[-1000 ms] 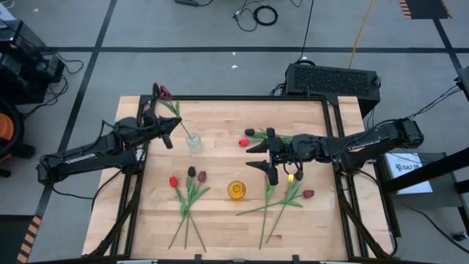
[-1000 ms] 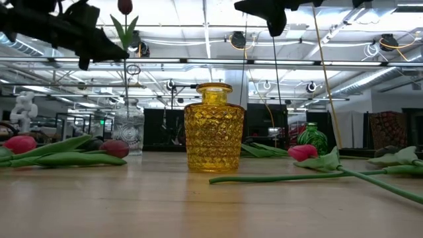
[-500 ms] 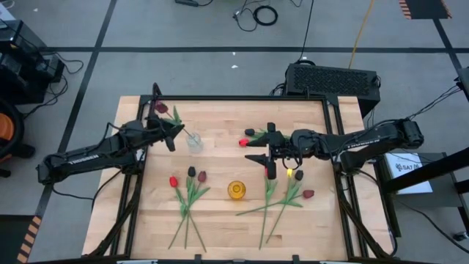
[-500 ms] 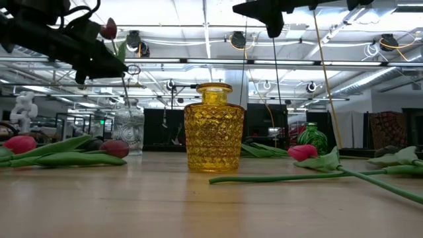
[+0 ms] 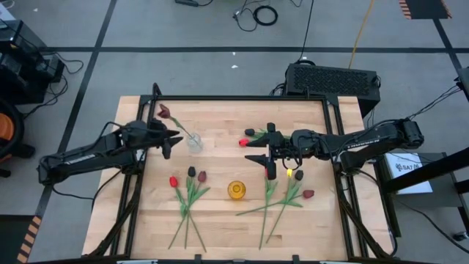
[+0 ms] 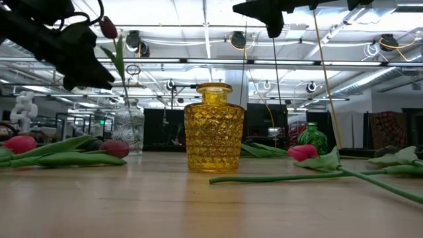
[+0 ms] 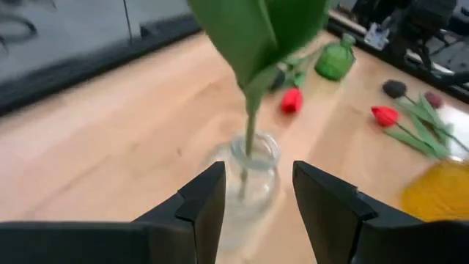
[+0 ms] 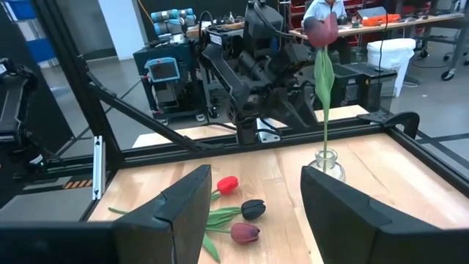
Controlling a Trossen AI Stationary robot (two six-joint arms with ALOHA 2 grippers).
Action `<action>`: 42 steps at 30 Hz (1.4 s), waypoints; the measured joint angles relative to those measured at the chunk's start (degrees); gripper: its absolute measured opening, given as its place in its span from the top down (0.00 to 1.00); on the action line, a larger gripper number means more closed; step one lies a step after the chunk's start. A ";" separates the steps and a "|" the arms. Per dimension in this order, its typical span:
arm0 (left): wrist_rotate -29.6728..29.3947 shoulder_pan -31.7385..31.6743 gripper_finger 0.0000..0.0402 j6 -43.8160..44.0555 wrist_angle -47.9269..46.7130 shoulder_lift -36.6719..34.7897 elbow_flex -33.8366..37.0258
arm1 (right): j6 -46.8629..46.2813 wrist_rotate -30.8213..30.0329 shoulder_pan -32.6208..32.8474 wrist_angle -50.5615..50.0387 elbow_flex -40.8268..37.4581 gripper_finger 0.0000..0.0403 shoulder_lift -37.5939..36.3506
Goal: Sort flowers into vase by color
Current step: Put the top black flower into the green vase
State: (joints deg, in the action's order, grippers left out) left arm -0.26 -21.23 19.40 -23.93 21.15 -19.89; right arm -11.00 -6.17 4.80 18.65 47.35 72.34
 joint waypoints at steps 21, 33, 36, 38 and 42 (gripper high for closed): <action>14.00 9.69 0.59 7.06 13.36 -2.86 -3.99 | 3.34 -7.72 -2.89 -16.51 0.02 0.50 0.30; 12.88 16.06 0.59 0.62 18.72 -1.30 -6.77 | 10.87 -6.68 -12.33 -20.63 0.02 0.50 14.18; 12.85 17.36 0.59 -1.19 21.81 -0.13 -6.77 | 14.91 -3.12 -16.13 -22.35 0.00 0.50 16.87; 12.55 18.09 0.59 -2.63 24.13 0.73 -6.79 | 17.24 -1.38 -18.70 -22.37 0.17 0.50 17.57; 8.87 19.07 0.59 -6.73 24.64 3.26 -8.46 | 22.01 -0.81 -23.22 -26.71 1.65 0.50 17.67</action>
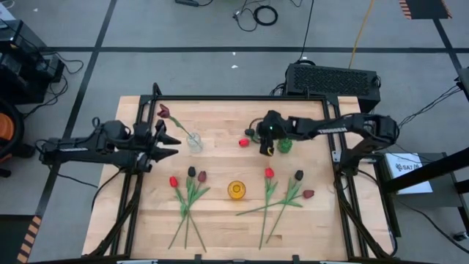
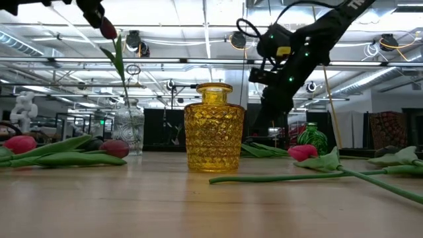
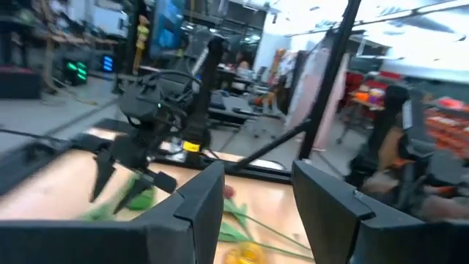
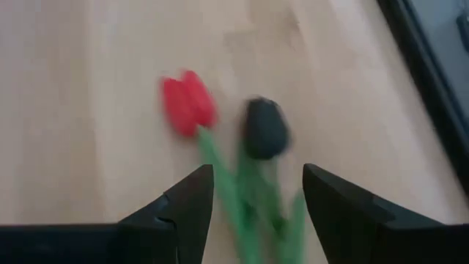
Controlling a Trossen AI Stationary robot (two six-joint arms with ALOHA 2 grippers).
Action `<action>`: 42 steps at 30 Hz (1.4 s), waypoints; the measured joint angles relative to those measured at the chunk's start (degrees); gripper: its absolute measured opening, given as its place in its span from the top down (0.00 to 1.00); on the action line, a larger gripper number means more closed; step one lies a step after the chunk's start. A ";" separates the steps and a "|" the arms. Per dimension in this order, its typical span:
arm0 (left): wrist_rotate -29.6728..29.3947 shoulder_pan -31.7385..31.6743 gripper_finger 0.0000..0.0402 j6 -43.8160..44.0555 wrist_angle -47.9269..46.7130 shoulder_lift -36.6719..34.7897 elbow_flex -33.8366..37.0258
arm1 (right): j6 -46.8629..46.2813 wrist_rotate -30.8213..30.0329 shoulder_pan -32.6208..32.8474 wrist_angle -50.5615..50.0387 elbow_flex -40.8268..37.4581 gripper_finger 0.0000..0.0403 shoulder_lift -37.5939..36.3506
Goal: Sort flowers into vase by color
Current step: Put the top black flower into the green vase
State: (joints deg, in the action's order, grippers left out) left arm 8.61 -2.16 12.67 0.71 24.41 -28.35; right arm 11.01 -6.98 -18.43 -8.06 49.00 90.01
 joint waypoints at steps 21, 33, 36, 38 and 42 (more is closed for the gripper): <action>-7.66 1.93 0.59 -10.40 0.39 21.26 -10.10 | 0.64 5.33 -8.39 3.23 1.30 0.60 11.40; -8.06 1.89 0.59 -10.61 0.55 22.00 -10.22 | 0.89 5.83 -8.64 3.91 1.36 0.94 12.71; -8.06 1.86 0.59 -10.72 0.55 21.98 -10.22 | 1.15 4.93 -8.14 4.69 1.15 0.98 11.13; -8.08 1.87 0.59 -11.57 0.55 21.98 -10.22 | 0.31 5.09 -7.66 7.20 1.19 0.97 9.44; -8.13 1.87 0.59 -11.61 0.55 21.98 -10.22 | -2.12 5.83 -6.92 10.70 1.19 0.99 4.81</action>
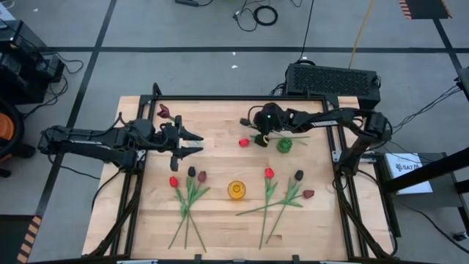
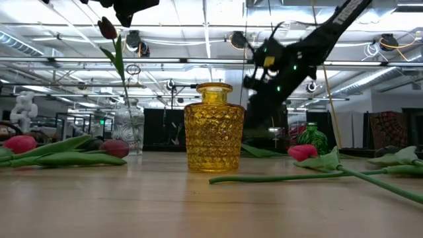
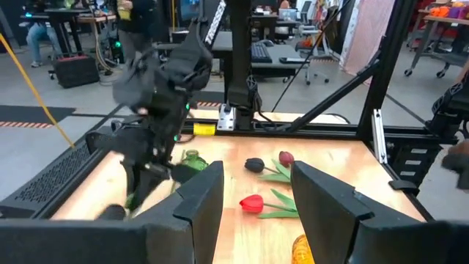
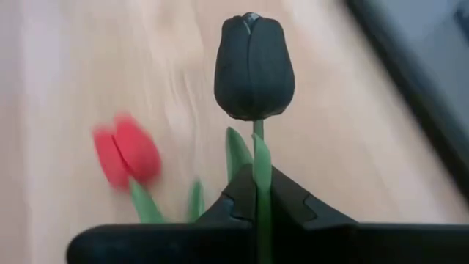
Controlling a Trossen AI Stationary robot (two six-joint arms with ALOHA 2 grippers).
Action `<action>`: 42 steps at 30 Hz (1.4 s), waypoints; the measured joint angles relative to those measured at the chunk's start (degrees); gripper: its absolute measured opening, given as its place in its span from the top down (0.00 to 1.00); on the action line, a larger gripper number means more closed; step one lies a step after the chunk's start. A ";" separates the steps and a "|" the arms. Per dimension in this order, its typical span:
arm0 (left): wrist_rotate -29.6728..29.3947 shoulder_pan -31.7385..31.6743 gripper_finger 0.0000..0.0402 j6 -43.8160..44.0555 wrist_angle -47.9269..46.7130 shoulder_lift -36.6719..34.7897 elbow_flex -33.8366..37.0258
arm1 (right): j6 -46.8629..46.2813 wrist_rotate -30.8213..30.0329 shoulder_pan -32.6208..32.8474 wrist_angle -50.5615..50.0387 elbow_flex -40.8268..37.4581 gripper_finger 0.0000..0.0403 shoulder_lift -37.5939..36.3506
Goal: Sort flowers into vase by color
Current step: Put the top black flower into the green vase
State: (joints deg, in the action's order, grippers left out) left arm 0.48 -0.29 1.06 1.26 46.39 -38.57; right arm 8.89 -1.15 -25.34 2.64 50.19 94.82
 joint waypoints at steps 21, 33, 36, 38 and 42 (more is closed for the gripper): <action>-3.97 2.89 0.59 1.36 13.41 -1.53 0.02 | -7.39 2.99 3.95 18.81 0.07 1.00 -40.24; 0.66 3.82 0.59 0.04 11.33 -0.21 0.07 | -8.22 1.03 12.62 4.16 0.11 1.00 -50.42; 1.00 3.83 0.59 0.04 11.63 0.90 0.07 | -10.11 1.01 14.45 0.89 0.07 1.00 -50.46; 0.95 3.80 0.59 0.04 12.14 1.66 0.07 | -11.25 0.99 15.40 -0.47 0.05 1.00 -50.53; 0.95 3.81 0.59 0.09 12.76 3.36 0.07 | -12.29 0.24 16.60 -0.36 -2.92 1.00 -51.29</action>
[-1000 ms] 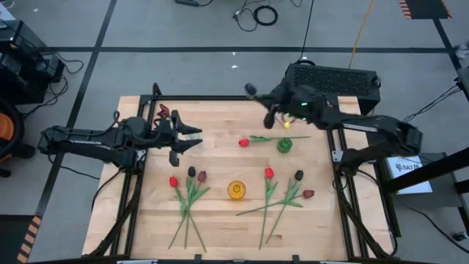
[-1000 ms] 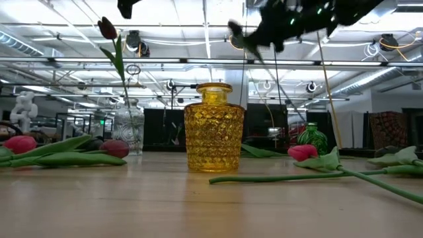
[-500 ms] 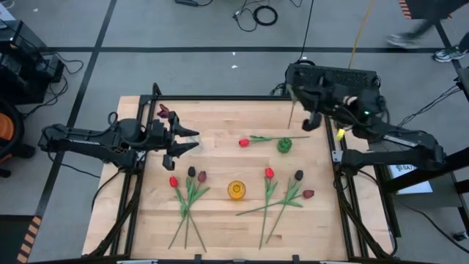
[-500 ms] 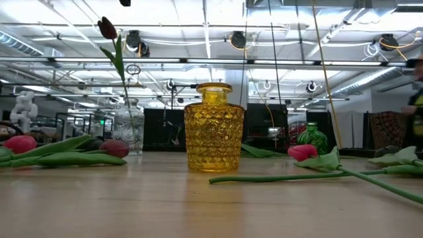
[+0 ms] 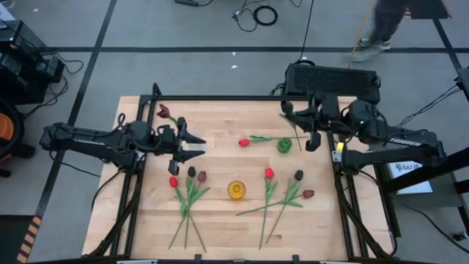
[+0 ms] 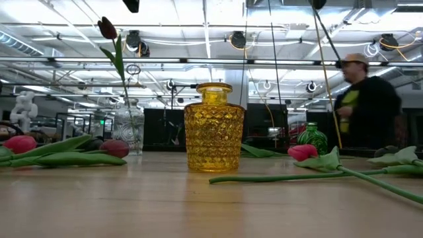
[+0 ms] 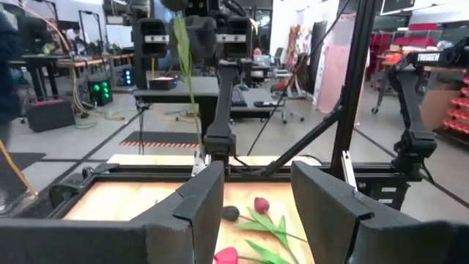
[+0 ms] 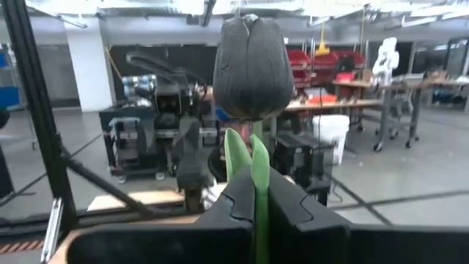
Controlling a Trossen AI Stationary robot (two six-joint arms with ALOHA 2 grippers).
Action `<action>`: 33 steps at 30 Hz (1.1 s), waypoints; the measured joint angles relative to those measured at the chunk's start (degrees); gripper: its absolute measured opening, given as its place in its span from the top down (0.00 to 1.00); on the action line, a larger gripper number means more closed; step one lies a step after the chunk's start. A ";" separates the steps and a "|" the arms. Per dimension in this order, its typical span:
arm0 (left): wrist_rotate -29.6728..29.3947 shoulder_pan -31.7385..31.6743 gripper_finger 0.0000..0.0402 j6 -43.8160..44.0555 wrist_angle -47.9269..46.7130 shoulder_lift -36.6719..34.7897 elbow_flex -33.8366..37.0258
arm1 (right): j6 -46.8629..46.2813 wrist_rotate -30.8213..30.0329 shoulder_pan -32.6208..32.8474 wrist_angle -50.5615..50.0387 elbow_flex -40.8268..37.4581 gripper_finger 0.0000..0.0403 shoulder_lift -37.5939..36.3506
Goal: Sort flowers into vase by color
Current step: Put the top black flower into the green vase
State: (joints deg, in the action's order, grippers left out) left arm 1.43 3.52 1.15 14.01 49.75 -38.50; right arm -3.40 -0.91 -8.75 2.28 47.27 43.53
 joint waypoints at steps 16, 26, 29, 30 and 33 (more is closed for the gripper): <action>-1.92 -0.05 0.59 -0.54 2.78 8.30 0.00 | -7.45 -7.83 1.38 51.91 -33.71 1.00 -5.73; -2.40 -0.05 0.59 -0.61 7.23 13.25 0.00 | -0.59 -12.90 1.20 59.62 -35.92 1.00 -6.14; -2.40 -0.05 0.59 -0.70 8.05 15.26 0.00 | -0.42 -12.87 1.20 60.82 -35.92 1.00 -6.02; -2.40 -0.05 0.59 -1.39 8.34 15.82 0.00 | -0.40 -12.87 1.20 60.72 -35.92 1.00 -5.82; -2.43 -0.05 0.59 -2.85 10.54 17.47 0.00 | -0.41 -12.86 1.20 60.60 -35.92 1.00 -4.25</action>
State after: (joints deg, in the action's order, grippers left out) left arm -0.99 3.46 -1.70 24.55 67.22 -38.50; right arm -3.81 -13.77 -7.55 62.88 11.35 39.28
